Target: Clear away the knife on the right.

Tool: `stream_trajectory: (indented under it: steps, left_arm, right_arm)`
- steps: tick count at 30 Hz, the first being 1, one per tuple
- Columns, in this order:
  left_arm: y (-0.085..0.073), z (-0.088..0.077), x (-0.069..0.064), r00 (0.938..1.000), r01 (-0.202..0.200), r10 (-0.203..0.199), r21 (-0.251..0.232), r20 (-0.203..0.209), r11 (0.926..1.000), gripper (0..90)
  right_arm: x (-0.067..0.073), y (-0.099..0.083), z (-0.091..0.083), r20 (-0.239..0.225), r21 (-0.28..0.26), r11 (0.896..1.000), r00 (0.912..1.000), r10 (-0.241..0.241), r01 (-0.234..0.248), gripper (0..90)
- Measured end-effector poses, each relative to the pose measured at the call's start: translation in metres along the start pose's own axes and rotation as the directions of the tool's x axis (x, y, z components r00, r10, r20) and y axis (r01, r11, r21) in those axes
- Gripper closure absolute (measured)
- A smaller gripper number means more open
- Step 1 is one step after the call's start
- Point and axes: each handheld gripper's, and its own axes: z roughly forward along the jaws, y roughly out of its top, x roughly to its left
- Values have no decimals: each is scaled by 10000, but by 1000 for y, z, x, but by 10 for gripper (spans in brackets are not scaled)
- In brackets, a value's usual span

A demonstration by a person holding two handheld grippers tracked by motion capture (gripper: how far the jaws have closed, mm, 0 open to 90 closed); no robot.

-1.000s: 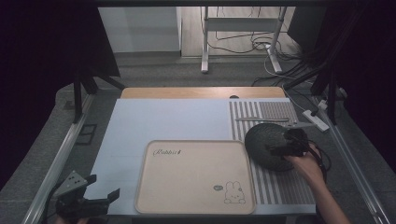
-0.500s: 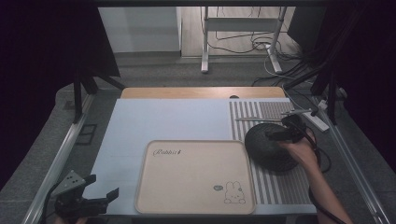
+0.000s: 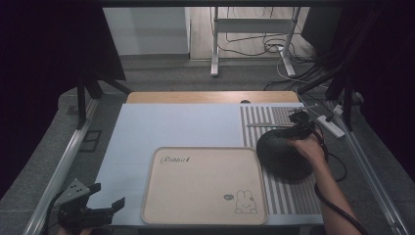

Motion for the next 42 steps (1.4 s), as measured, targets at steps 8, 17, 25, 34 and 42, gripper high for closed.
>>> stream_trajectory:
  steps: [8,17,25,34,42]
  left_arm:
    - [0,0,0,10000,-19,19,16,-4,10000,12]
    - [0,0,0,10000,-41,41,26,2,10000,13]
    - [0,1,-1,10000,-67,67,40,-9,10000,14]
    - [0,1,-1,9999,-102,102,61,-8,9999,16]
    - [0,1,-1,9999,-109,109,52,13,9999,16]
  right_arm:
    - [-5,11,11,286,299,9984,9984,-483,475,224]
    - [-24,28,24,-213,786,9930,9960,-872,887,797]
    - [-42,36,41,27,896,9956,9996,-283,279,898]
    - [-66,30,64,939,1017,9948,9955,-134,38,897]
    - [-79,21,54,677,1851,9825,9977,101,-225,898]
